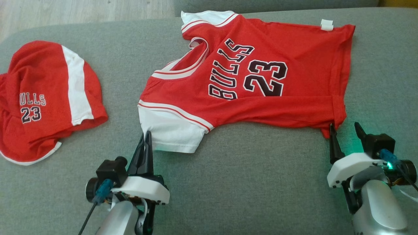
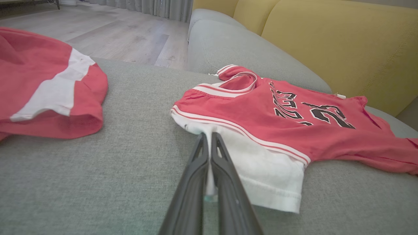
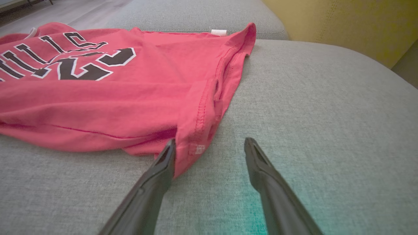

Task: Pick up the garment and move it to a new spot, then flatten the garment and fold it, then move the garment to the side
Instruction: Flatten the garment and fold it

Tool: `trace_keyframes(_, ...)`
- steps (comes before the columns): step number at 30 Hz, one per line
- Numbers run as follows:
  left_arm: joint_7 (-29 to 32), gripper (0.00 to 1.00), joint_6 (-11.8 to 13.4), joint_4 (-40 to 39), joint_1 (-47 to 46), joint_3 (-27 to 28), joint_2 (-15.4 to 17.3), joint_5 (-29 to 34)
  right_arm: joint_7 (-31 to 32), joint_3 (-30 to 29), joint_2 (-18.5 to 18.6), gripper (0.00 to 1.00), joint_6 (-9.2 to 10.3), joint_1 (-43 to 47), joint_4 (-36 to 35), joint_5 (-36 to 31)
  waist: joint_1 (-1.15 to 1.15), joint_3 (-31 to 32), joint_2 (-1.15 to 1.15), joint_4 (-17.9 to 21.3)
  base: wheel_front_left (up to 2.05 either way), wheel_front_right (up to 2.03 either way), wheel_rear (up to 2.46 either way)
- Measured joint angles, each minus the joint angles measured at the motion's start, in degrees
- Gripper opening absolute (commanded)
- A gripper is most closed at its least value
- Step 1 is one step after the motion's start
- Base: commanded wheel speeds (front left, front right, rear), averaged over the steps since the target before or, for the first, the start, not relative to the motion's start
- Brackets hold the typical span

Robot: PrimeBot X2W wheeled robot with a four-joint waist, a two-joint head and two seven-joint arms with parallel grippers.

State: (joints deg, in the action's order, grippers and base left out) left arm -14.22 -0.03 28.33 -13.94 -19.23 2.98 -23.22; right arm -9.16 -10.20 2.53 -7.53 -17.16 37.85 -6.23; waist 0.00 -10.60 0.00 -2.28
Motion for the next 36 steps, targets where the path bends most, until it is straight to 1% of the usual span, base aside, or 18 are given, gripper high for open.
trace_keyframes(1,0.0,0.0,-0.01,0.02,0.0,-0.05,0.0,0.0,-0.2,0.0,0.0,0.81,0.0,0.0,0.1,0.01,0.0,0.04,0.0,-0.01,0.0,0.0,0.0)
trace_keyframes(3,-0.01,0.0,-0.02,0.02,0.0,-0.21,0.0,0.0,-0.49,0.01,0.0,0.0,0.0,0.0,0.35,0.02,0.0,0.13,0.0,-0.03,0.0,0.0,0.0)
trace_keyframes(9,-0.04,0.0,0.02,0.09,0.02,-0.19,0.04,0.0,-0.49,0.35,0.0,0.0,0.0,0.01,0.87,0.37,0.0,0.78,0.0,0.12,0.0,0.0,0.0)
trace_keyframes(13,-0.05,0.0,0.04,-0.08,0.19,0.48,0.16,0.0,-0.46,1.07,0.01,0.0,0.0,0.21,-0.16,1.8,0.0,1.74,0.0,0.64,0.0,0.0,0.0)
trace_keyframes(16,-0.05,0.0,0.07,-1.15,0.38,0.99,0.26,-0.52,-0.2,3.26,0.05,0.0,0.0,0.81,-2.07,4.28,0.0,2.8,0.0,1.15,0.0,0.0,0.0)
trace_keyframes(19,-0.05,0.0,0.07,-2.77,0.56,1.93,0.74,-0.83,1.81,6.24,0.05,0.0,0.0,2.6,-5.42,6.99,0.0,3.81,0.0,1.89,0.0,0.0,0.0)
trace_keyframes(20,-0.05,0.0,0.07,-2.77,0.56,1.93,0.74,-0.83,1.81,6.24,0.05,0.0,0.0,2.6,-5.42,6.99,0.0,3.81,0.0,1.89,0.0,0.0,0.0)
trace_keyframes(23,-0.05,0.0,0.08,-5.13,0.52,2.96,1.93,-1.25,4.72,9.42,0.04,0.0,0.0,4.24,-10.29,10.69,0.0,4.91,0.0,2.56,0.0,0.0,0.0)
trace_keyframes(26,-0.05,0.0,0.22,-8.31,0.06,4.56,3.01,-1.59,8.31,11.77,0.18,0.0,0.0,4.58,-17.05,14.36,0.0,6.1,0.0,3.0,0.0,0.0,0.0)
trace_keyframes(28,-0.05,0.0,0.59,-10.55,-0.77,5.05,3.99,-1.6,10.39,13.29,1.53,0.0,0.0,4.54,-21.95,16.85,0.0,6.88,0.0,3.16,0.0,0.0,0.0)
trace_keyframes(31,0.66,0.0,0.59,-14.17,-3.25,6.31,4.72,-2.58,12.5,13.73,3.83,0.0,0.0,3.5,-28.53,21.28,0.0,8.06,0.0,3.27,0.0,0.0,0.0)
trace_keyframes(33,1.57,0.0,0.6,-16.84,-5.4,6.52,5.42,-2.63,13.22,13.62,4.9,0.0,0.0,1.96,-31.88,24.05,0.0,8.81,0.0,3.21,0.0,0.0,0.0)
trace_keyframes(36,3.0,0.0,0.63,-21.15,-7.73,6.93,5.53,-3.36,14.51,13.68,6.9,0.0,0.0,-0.47,-35.42,25.62,0.0,9.91,0.0,2.92,0.0,0.0,0.0)
